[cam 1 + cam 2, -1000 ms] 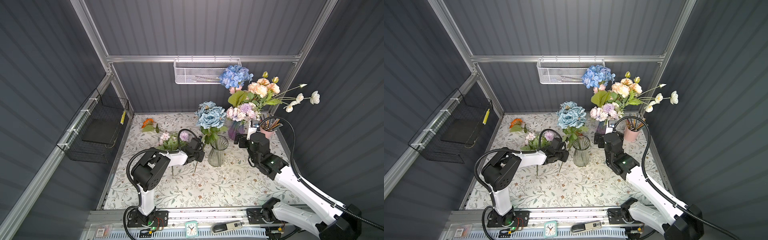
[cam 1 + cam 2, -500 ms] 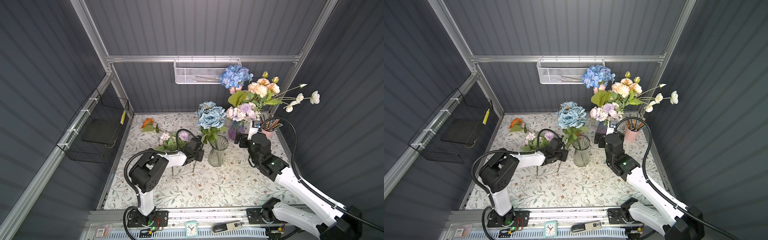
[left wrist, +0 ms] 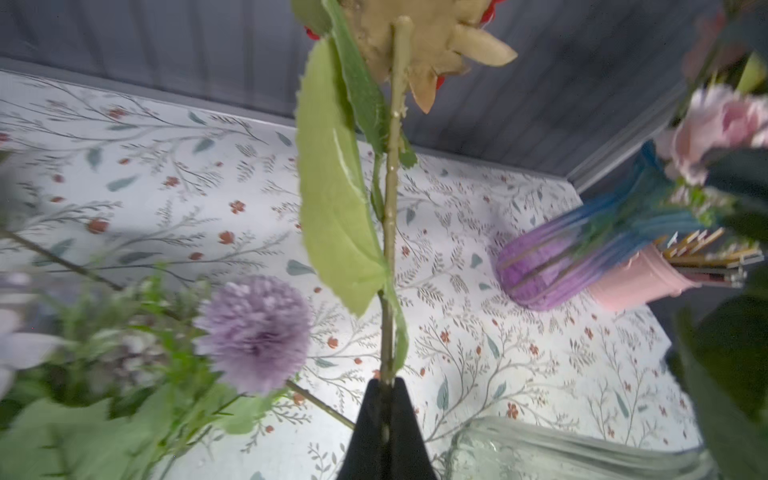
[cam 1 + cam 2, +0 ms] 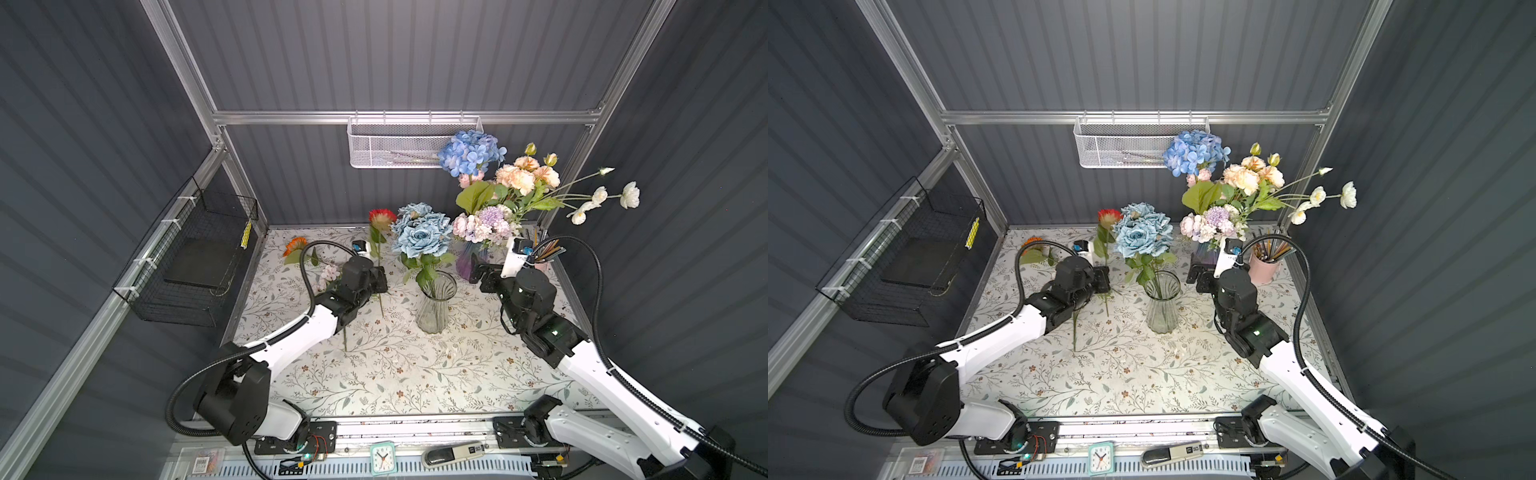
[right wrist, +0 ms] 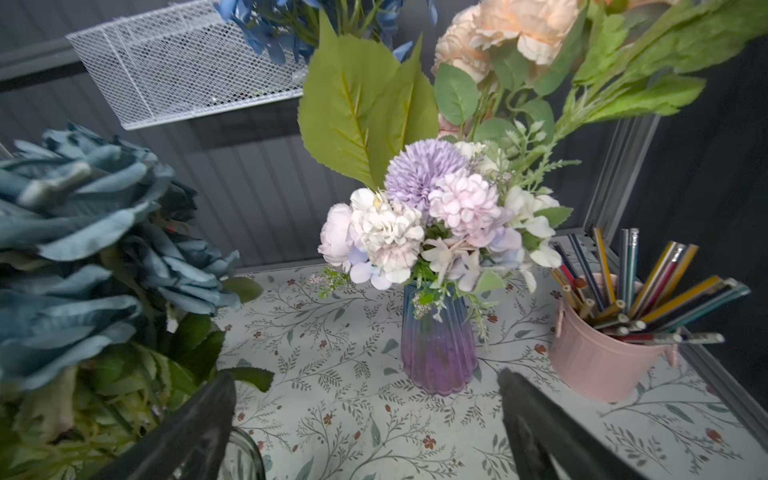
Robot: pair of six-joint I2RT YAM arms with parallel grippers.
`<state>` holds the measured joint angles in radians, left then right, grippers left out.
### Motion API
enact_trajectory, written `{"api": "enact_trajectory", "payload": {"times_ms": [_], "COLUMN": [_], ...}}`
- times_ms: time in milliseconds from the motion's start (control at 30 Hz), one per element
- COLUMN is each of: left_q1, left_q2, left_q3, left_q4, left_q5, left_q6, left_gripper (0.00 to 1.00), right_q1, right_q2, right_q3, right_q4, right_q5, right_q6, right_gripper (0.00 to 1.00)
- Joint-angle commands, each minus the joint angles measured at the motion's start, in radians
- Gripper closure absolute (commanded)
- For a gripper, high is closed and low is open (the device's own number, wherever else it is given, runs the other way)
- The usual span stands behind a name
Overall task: Arrange the flowers into the vase
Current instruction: 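Grasp the red gerbera stem and lift it with the left gripper, then grasp the gerbera stem with the right gripper below the left gripper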
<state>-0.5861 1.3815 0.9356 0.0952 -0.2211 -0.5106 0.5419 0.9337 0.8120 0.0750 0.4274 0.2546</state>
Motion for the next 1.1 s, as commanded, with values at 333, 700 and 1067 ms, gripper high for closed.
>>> {"api": "enact_trajectory", "payload": {"times_ms": [333, 700, 1067], "left_q1": [0.020, -0.021, -0.088], "left_q2": [-0.465, -0.290, -0.193], "left_q3": [-0.130, -0.100, -0.038], "left_q4": [0.298, 0.570, 0.653], "left_q5": [0.107, 0.593, 0.679], "left_q6": [0.170, 0.131, 0.141], "left_gripper": [1.00, 1.00, 1.00], "right_q1": [-0.002, 0.000, 0.012], "right_q2": [0.021, 0.151, 0.229], "right_q3": [0.164, 0.379, 0.402], "right_q4": [0.034, -0.081, -0.051], "right_q5": [-0.336, -0.787, -0.968], "right_q6": [-0.018, 0.067, 0.133], "right_gripper": [0.01, 0.19, 0.32]}}
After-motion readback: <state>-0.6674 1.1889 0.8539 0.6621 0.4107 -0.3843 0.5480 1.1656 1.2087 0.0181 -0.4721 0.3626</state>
